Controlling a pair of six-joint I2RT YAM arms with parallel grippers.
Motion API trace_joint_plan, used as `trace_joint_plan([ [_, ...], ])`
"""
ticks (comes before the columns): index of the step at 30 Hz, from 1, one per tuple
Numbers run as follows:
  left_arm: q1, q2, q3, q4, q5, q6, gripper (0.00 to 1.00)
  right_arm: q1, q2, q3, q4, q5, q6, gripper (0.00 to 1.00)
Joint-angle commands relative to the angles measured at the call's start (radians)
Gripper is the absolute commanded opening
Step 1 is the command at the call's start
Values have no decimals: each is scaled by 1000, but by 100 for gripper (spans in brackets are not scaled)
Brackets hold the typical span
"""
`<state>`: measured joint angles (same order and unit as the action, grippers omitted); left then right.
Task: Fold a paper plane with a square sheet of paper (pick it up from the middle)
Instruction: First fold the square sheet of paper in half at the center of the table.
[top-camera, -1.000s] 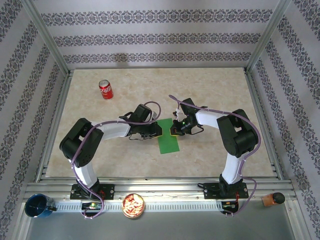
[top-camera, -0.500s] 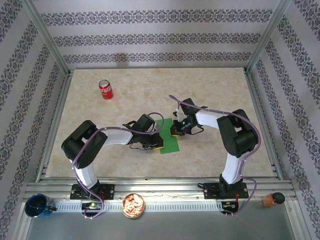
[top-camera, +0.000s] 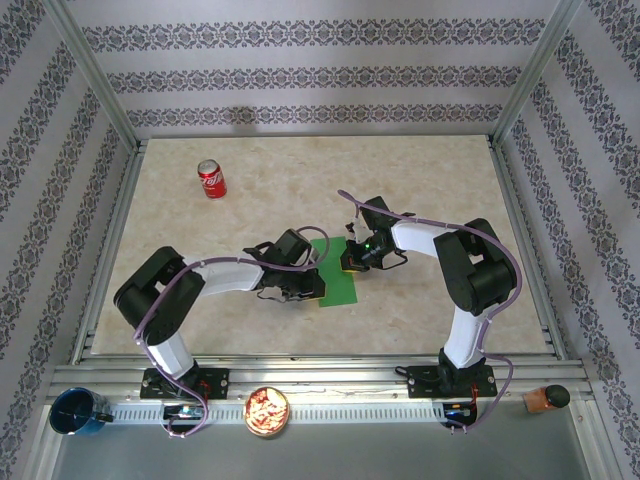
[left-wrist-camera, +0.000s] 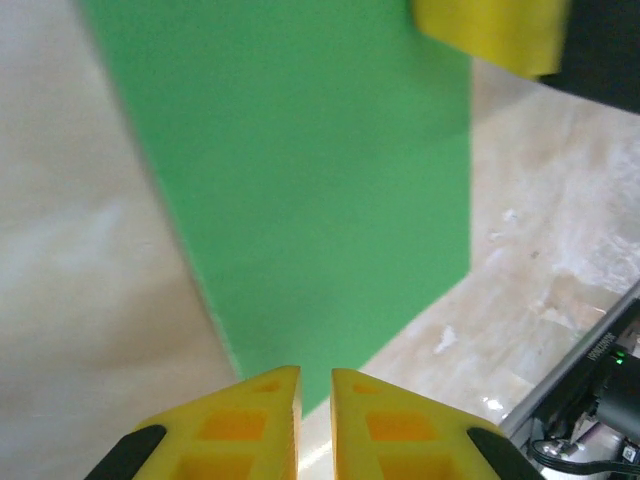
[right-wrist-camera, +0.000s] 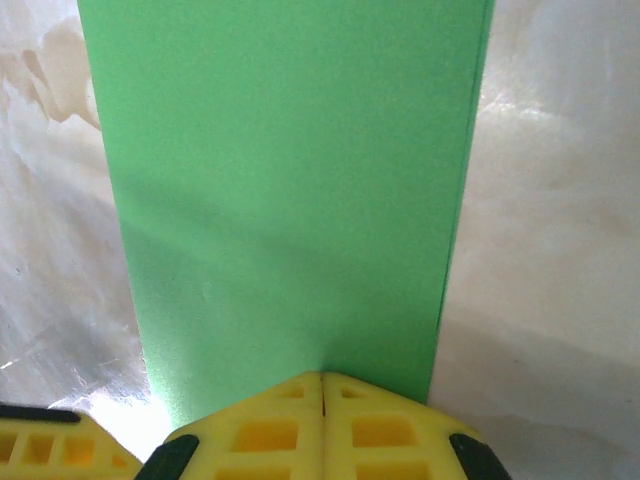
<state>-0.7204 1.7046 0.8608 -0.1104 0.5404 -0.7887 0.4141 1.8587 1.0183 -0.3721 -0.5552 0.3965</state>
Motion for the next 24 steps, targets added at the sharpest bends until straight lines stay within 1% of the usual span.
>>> trace_joint_plan([
  [1,-27,-22,15,32,30,-5,16,-5,39,-58,-116,153,11,0],
  [4,-33,4,-10,99,60,-43,15,-5,36,-63,-114,153,14,0],
  [8,-41,38,-39,74,42,-31,15,-6,33,-68,-115,156,17,0],
  [14,-42,38,-102,100,38,-40,15,-6,31,-69,-113,154,18,0],
  [18,-45,21,-103,52,18,-21,15,-5,28,-63,-111,146,22,0],
  [24,-45,-79,-69,-38,-57,14,16,-1,6,-51,-87,95,32,0],
])
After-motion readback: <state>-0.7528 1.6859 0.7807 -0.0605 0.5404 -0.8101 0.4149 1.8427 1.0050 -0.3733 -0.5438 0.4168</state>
